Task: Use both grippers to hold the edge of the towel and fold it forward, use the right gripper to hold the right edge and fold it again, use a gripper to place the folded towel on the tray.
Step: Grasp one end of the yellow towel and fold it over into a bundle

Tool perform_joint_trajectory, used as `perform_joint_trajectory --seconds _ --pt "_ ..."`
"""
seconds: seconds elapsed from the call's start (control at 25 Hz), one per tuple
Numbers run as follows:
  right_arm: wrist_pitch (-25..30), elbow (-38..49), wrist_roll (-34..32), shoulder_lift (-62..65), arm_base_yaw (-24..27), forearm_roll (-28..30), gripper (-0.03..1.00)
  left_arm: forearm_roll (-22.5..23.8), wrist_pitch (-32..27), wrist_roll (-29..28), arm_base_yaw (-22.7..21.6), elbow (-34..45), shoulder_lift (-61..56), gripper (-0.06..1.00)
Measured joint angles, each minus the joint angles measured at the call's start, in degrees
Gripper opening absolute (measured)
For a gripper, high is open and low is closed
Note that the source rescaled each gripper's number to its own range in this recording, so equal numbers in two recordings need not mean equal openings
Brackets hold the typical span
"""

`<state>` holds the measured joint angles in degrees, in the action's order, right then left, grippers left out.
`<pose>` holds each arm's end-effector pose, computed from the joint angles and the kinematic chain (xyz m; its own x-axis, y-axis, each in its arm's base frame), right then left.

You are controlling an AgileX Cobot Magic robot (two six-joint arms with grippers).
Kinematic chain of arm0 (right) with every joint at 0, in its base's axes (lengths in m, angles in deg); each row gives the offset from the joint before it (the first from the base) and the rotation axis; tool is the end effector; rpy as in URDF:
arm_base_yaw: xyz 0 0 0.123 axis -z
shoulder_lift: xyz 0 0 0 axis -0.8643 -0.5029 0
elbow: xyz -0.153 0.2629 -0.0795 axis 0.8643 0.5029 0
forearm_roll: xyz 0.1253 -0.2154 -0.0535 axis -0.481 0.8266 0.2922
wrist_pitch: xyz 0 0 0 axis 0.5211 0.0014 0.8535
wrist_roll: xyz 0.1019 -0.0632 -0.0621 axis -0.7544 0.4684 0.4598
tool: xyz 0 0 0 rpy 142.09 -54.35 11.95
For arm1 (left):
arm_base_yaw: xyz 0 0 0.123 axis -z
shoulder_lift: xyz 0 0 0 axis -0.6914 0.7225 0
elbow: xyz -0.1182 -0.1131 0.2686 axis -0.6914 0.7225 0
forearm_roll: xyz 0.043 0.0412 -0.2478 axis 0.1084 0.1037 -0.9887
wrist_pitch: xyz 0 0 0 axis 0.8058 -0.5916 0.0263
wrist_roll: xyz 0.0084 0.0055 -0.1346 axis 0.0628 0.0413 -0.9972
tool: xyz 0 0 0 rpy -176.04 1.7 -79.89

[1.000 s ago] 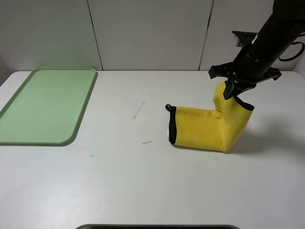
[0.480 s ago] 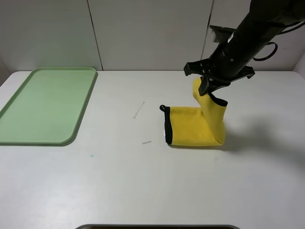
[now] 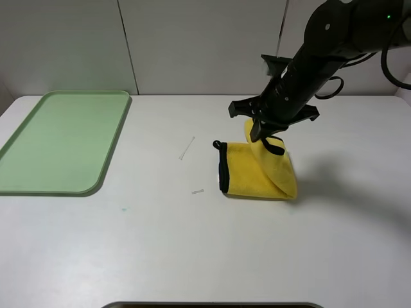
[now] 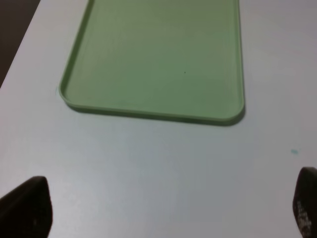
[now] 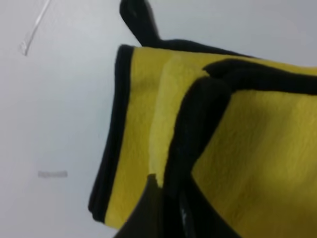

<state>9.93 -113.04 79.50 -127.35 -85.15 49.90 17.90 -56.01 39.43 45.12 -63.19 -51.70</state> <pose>0.3524 0.1879 0.1754 -0.9256 -0.1860 -0.3297 -0.2647 0.9407 0.2123 0.0076 0.0159 0.2591 -0.4446 -0.0410 -0.8948 -0.1050 0.9944 0.0067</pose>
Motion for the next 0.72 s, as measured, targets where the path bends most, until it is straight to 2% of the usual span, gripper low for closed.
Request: perform_joint_trajectory --seconds 0.44,0.52,0.6,0.68,0.72 --pt "-5.8 0.0 -0.2 -1.6 -0.7 -2.0 0.00 0.0 0.0 0.0 0.0 0.0 0.0 0.97" --pt "-5.9 0.0 -0.2 -1.6 -0.7 -2.1 0.03 0.0 0.0 0.0 0.0 0.0 0.0 0.97" --pt "-5.9 0.0 -0.1 -1.6 -0.7 -2.2 0.14 0.0 0.0 0.0 0.0 0.0 0.0 0.97" --pt "-5.9 0.0 0.0 -1.6 -0.7 -2.2 0.34 0.0 0.0 0.0 0.0 0.0 0.0 0.97" --pt "-6.0 0.0 0.0 -1.6 -0.7 -2.2 0.49 0.0 0.0 0.0 0.0 0.0 0.0 0.97"
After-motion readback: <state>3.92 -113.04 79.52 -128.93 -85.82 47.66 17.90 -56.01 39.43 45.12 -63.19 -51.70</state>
